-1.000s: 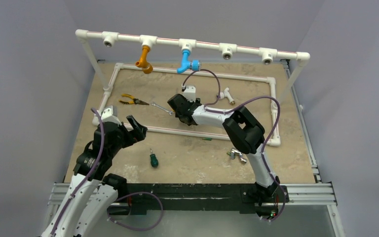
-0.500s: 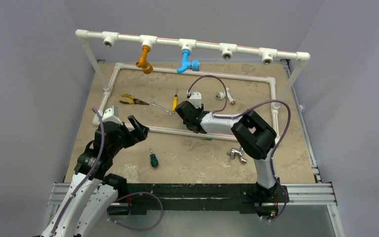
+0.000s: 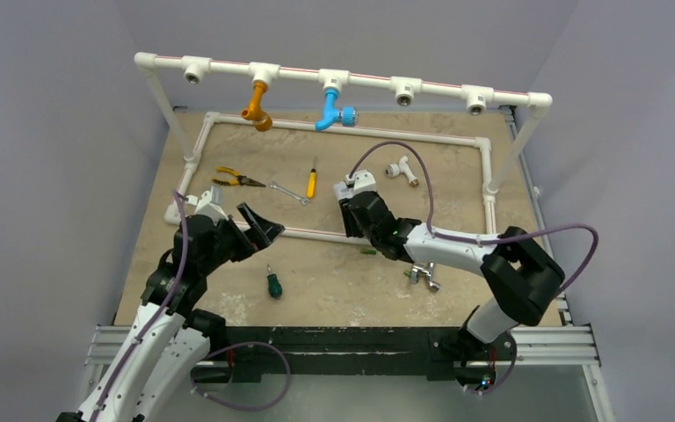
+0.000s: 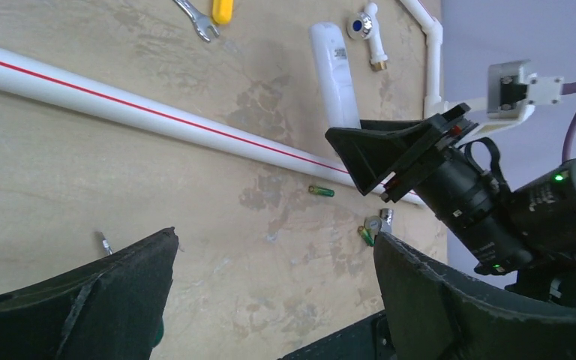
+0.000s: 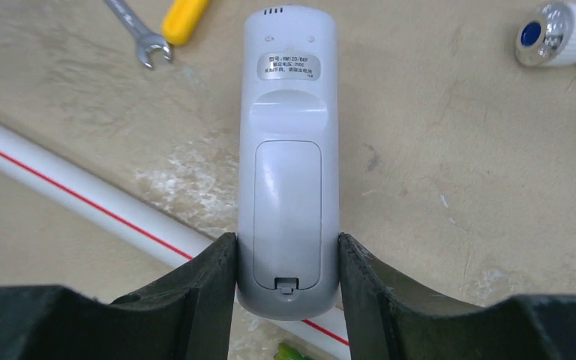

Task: Load the batteries into the remote control
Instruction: Pick up the remote control from the center of the board, then remove the battery cover from the remote control.

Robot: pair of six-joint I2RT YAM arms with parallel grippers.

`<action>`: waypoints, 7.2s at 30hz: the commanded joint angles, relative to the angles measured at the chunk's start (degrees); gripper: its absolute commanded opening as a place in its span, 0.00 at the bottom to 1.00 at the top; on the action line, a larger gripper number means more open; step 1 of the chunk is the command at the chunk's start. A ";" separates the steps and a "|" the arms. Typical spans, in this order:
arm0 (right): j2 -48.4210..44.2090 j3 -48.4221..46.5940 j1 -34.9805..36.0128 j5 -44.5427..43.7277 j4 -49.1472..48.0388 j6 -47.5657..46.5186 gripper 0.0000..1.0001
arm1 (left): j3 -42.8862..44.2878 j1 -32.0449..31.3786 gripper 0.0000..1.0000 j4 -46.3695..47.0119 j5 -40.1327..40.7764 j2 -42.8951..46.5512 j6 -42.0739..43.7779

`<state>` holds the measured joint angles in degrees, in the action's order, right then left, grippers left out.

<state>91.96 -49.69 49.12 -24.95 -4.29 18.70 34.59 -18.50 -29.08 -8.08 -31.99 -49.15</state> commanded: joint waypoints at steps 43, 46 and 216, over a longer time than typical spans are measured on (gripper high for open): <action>-27.80 10.25 15.13 21.54 -4.02 5.13 0.00 | -7.09 -17.64 0.73 18.18 11.41 -0.53 -17.73; -27.12 10.10 15.80 21.67 -5.27 5.29 0.00 | -7.23 -17.77 0.66 18.71 11.10 -0.65 -17.71; -43.45 13.64 18.82 40.62 9.53 -61.41 0.35 | -15.91 -21.42 0.00 64.26 -21.08 -20.12 -18.61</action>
<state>49.06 -34.06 67.83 18.61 6.48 -41.67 17.26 -40.14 30.44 -27.77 -53.12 -66.00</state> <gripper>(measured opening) 0.361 0.245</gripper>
